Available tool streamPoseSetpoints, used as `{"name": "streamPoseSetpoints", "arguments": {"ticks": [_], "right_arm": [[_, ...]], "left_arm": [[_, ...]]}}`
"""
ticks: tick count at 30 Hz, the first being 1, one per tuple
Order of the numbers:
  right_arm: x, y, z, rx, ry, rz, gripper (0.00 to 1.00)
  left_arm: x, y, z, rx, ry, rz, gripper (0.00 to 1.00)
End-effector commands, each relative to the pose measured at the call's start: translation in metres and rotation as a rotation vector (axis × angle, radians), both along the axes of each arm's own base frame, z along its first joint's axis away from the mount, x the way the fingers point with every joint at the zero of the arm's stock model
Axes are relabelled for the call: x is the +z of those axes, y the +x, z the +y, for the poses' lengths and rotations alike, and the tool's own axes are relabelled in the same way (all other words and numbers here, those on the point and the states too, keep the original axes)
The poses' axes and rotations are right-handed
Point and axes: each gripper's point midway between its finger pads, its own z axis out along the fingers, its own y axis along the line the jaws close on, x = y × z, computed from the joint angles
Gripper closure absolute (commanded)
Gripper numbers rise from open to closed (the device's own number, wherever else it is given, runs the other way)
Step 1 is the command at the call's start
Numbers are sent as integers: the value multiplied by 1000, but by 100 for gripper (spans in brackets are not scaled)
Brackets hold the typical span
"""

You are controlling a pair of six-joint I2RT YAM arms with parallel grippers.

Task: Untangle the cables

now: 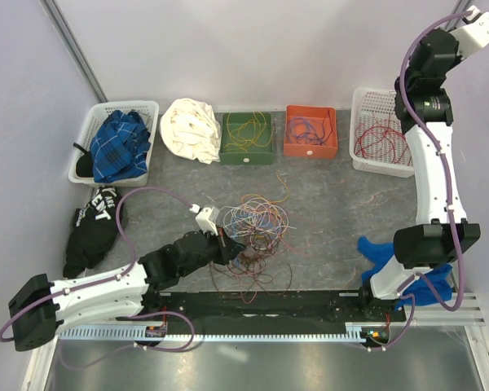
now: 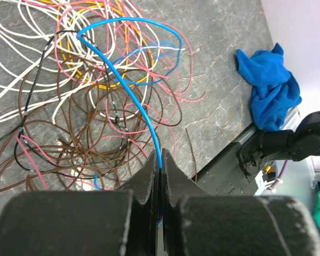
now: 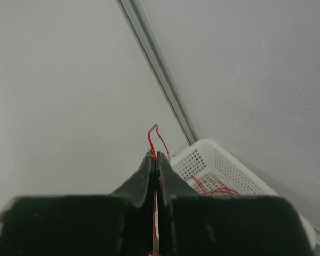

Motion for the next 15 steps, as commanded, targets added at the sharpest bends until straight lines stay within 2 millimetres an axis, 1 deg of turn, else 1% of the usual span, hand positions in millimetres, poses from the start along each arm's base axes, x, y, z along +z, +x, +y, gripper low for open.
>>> {"name": "streamPoseSetpoints", "arguments": {"ticks": [1, 2, 3, 5, 6, 8, 9, 10, 11, 12, 13, 14, 15], "right_arm": [[-12, 17, -16, -3, 19, -15, 100], [-26, 22, -18, -2, 24, 11, 100], [-54, 29, -22, -1, 33, 62, 100], [-85, 41, -19, 41, 70, 97, 100], [-117, 45, -19, 53, 87, 151, 100], [-146, 55, -16, 102, 118, 179, 100], [-166, 59, -14, 133, 132, 222, 95], [-175, 62, -13, 150, 145, 244, 56], [-189, 63, -12, 152, 168, 283, 41], [-190, 63, -8, 160, 178, 282, 32], [-188, 61, -5, 162, 181, 274, 21], [-171, 55, -1, 169, 162, 216, 16], [-157, 51, 9, 187, 149, 179, 10]], "left_arm": [[-2, 2, 1, -12, 17, -32, 98], [-3, 2, 1, -13, 20, -33, 98], [-4, 2, 1, -12, 24, -32, 98], [-5, 3, 1, -9, 31, -34, 98], [-5, 4, 1, -7, 33, -32, 98], [-5, 5, 0, -4, 36, -32, 98], [-4, 5, -1, -5, 34, -31, 98], [-5, 5, -1, -5, 38, -27, 98], [-4, 6, -1, -3, 37, -28, 98], [-2, 6, -2, 1, 33, -28, 98], [-2, 7, -2, 3, 37, -29, 98], [-1, 8, -2, 7, 38, -30, 98], [4, 10, -4, 15, 30, -33, 98]]}}
